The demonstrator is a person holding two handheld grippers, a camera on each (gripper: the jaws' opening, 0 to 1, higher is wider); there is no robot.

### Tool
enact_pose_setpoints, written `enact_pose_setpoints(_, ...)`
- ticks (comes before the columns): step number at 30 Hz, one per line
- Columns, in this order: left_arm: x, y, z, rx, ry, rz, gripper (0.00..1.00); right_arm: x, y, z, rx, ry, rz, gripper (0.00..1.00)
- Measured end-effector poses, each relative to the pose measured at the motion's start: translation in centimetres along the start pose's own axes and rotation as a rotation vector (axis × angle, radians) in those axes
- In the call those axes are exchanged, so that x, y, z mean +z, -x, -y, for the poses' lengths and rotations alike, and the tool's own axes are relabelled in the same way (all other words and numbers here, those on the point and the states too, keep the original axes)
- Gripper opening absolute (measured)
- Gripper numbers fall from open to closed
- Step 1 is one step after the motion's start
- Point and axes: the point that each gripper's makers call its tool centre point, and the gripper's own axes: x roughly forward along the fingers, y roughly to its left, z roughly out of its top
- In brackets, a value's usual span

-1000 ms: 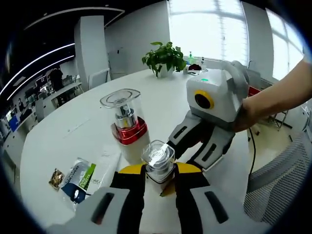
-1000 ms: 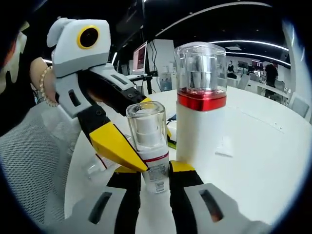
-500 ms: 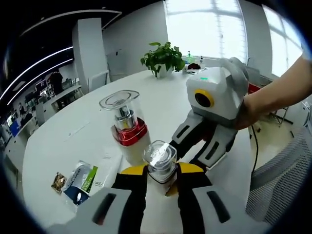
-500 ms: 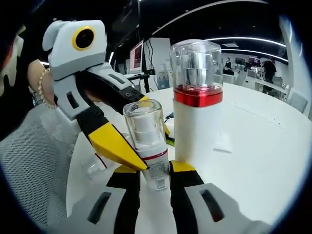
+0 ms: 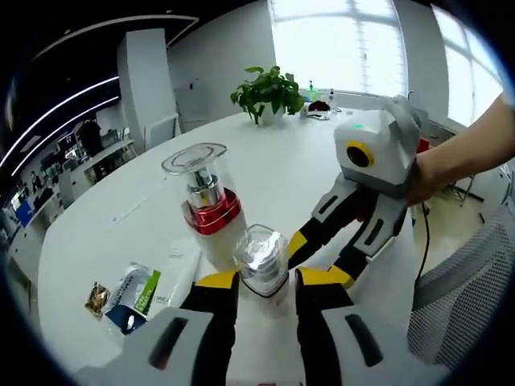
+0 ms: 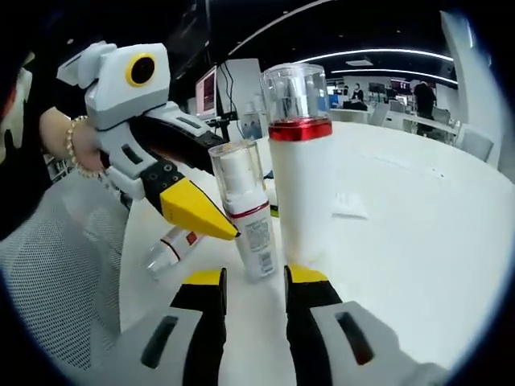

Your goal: Arrange the skincare products in the storage area until every visible bottle or jar stands upright without overlapping.

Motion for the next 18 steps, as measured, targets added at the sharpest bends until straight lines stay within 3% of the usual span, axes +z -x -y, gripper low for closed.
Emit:
enact_pose_setpoints(8, -0.5, 0.5, 0.0, -0.008, 0.013, -0.016, 0.35, 0.0, 0.4, -0.9, -0.025, -0.016, -0.009, 0.34)
enact_pose_setpoints(18, -1.8, 2.4, 0.6, -0.015, 0.040, -0.045, 0.50, 1.0, 0.9, -2.2, -0.059, -0.050, 0.005, 0.51)
